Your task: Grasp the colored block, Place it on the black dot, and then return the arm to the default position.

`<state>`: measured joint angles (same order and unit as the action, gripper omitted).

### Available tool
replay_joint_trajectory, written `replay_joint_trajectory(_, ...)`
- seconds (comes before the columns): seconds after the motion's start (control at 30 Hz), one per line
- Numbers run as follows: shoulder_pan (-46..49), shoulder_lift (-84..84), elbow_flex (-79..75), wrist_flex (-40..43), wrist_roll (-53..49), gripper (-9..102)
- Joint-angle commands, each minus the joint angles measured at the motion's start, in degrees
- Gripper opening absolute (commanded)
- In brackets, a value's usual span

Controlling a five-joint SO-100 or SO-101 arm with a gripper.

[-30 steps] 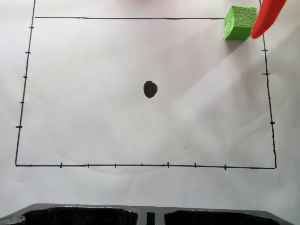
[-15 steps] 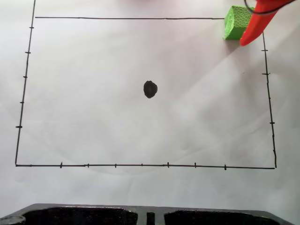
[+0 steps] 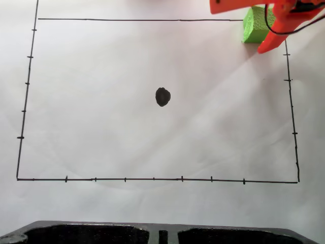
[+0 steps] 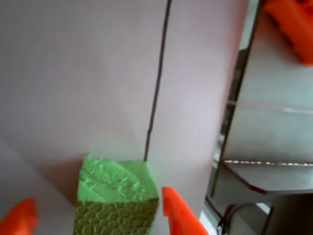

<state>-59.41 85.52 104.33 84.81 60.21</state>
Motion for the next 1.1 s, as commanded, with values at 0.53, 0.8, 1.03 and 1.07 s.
replay_joint_trajectory(0.53,1.6,1.3,-1.5,0.4,-3.5,8)
replay_joint_trajectory(0.8,3.3,4.0,-1.3,0.9,-7.6,7)
replay_joint_trajectory(1.03,6.4,9.3,-1.4,2.5,-15.5,7)
replay_joint_trajectory(1.07,7.1,10.2,-1.4,2.9,-17.1,7)
